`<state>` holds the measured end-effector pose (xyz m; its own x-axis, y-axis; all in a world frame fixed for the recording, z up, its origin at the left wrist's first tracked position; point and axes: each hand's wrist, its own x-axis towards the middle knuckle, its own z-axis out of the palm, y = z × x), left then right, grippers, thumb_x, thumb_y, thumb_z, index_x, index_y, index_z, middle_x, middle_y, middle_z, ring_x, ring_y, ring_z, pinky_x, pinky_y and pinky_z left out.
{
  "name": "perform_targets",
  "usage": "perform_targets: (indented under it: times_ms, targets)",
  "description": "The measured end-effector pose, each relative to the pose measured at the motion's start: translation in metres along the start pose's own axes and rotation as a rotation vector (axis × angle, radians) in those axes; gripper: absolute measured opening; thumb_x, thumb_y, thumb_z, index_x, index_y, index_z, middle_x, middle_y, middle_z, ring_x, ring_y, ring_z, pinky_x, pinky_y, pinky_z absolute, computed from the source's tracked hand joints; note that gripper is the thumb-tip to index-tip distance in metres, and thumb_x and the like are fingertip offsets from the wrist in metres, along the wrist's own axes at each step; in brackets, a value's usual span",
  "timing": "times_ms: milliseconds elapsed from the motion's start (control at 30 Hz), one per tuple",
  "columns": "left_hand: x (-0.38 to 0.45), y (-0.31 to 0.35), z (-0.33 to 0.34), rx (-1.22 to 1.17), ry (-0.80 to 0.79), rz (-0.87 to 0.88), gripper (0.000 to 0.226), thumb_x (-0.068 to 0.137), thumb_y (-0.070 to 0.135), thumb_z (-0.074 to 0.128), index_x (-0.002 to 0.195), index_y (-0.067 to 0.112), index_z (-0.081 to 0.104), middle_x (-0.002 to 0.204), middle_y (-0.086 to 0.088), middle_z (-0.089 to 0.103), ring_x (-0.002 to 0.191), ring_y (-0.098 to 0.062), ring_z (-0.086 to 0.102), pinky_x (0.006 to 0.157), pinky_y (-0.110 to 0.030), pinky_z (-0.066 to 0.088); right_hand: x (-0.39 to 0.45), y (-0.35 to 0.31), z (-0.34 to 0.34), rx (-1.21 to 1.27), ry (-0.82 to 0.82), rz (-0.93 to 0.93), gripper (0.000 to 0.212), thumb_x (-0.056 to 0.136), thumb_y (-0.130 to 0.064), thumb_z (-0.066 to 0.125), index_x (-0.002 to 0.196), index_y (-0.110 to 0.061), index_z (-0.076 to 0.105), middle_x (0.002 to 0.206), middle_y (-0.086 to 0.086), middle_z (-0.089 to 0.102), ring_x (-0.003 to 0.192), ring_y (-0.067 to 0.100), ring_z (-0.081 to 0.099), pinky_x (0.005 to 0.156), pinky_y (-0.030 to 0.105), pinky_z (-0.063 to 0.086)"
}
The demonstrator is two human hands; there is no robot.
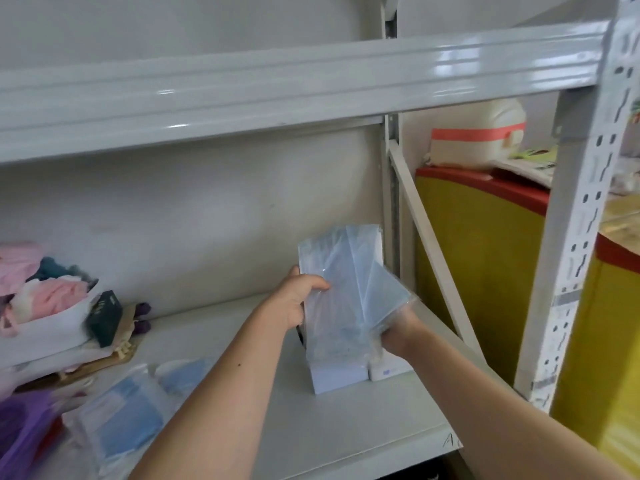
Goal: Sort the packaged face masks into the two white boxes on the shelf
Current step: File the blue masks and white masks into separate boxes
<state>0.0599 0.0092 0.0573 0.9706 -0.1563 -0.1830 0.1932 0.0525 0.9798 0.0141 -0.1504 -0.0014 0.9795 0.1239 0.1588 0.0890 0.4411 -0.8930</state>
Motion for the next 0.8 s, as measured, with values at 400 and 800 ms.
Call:
perform_targets:
  times_ms: [400,800]
  targets:
    - [0.012,-0.008,0.073,0.055,-0.043,0.238,0.083,0.069,0.004,0.075,0.134,0.032,0.032,0.12,-0.004,0.057,0.107,-0.027,0.059,0.09,-0.044,0.053,-0.007,-0.071,-0.017,-0.225,0.312,0.316,0.056,0.071,-0.019,0.081,0.12,-0.008,0.057,0.104,0.015,0.068,0.093,0.033,0.066,0.078,0.05,0.056]
    - [0.019,-0.051,0.061,0.375,0.321,0.315,0.044,0.093,0.005,0.043,0.136,0.012,0.042,0.134,-0.011,0.051,0.118,-0.026,0.051,0.094,-0.028,0.039,0.031,-0.081,-0.01,-0.794,0.786,-0.212,0.047,0.086,-0.017,0.063,0.124,-0.021,0.037,0.106,0.002,0.054,0.09,0.023,0.058,0.068,0.038,0.057]
